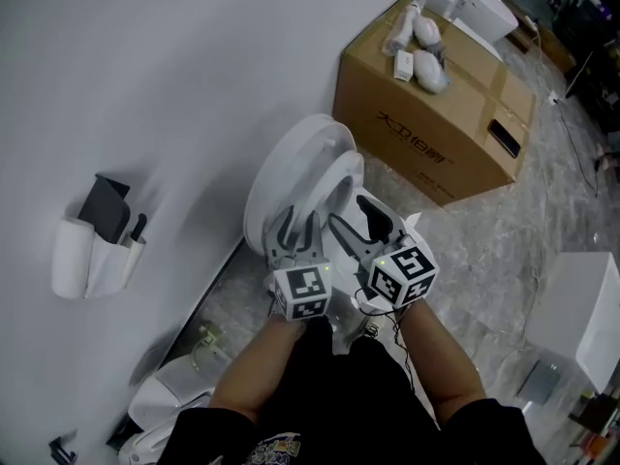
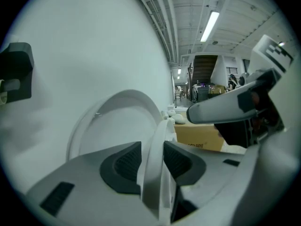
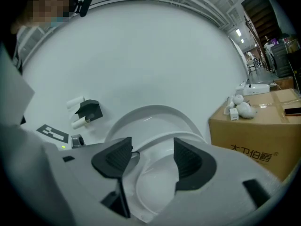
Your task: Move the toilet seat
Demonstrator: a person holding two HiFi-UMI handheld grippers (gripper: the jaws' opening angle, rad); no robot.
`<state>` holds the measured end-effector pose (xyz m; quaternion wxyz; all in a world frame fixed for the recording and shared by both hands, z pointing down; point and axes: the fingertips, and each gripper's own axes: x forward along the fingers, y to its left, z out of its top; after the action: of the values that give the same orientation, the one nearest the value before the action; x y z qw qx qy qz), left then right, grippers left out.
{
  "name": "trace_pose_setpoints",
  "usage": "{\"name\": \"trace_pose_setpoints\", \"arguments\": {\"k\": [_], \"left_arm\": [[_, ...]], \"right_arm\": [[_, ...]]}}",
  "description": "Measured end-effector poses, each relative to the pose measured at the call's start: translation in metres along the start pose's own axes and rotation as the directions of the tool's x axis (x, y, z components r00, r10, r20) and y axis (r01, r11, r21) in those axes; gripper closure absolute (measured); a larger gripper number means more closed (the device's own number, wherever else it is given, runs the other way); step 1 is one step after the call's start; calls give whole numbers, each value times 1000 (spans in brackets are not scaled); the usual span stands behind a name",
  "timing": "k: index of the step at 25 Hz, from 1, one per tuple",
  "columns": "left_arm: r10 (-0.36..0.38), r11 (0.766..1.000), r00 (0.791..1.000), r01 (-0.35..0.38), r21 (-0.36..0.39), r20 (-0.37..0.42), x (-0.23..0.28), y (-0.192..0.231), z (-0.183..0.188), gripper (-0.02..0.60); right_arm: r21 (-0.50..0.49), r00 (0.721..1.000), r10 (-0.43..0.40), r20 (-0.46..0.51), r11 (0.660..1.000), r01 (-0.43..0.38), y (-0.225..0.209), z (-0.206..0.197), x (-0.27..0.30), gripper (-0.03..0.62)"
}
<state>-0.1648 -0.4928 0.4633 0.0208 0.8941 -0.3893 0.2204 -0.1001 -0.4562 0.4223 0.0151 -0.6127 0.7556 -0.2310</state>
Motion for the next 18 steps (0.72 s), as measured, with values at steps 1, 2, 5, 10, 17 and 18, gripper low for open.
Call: {"name": "trace_pose_setpoints", "arguments": {"k": [1, 2, 5, 10, 17, 18], "left_arm": [[0, 1000, 1000, 0, -3, -2, 0, 0, 0, 440], [-2, 1000, 1000, 2, -4, -3, 0, 0, 0, 442], [-15, 1000, 1000, 15, -8, 0, -1, -2, 0, 440], [-55, 998, 998, 55, -8, 16, -1, -5, 0, 440], [-33, 999, 998, 32, 8, 54, -23, -11, 10, 440], [-22, 1000, 998, 22, 6, 58, -28, -11, 13, 440]], "right_arm": [[1, 1000, -2, 1, 1000, 2, 0, 0, 0, 313], [3, 1000, -3, 2, 1000, 3, -1, 0, 0, 314], [3, 1000, -2, 3, 1000, 2, 1, 1, 0, 315], [-4, 1000, 1, 14, 1000, -1, 6, 6, 1, 315], [-33, 998, 42, 54, 999, -41, 12, 20, -17, 327], [-40, 997, 51, 59, 998, -49, 12, 23, -23, 347]]}}
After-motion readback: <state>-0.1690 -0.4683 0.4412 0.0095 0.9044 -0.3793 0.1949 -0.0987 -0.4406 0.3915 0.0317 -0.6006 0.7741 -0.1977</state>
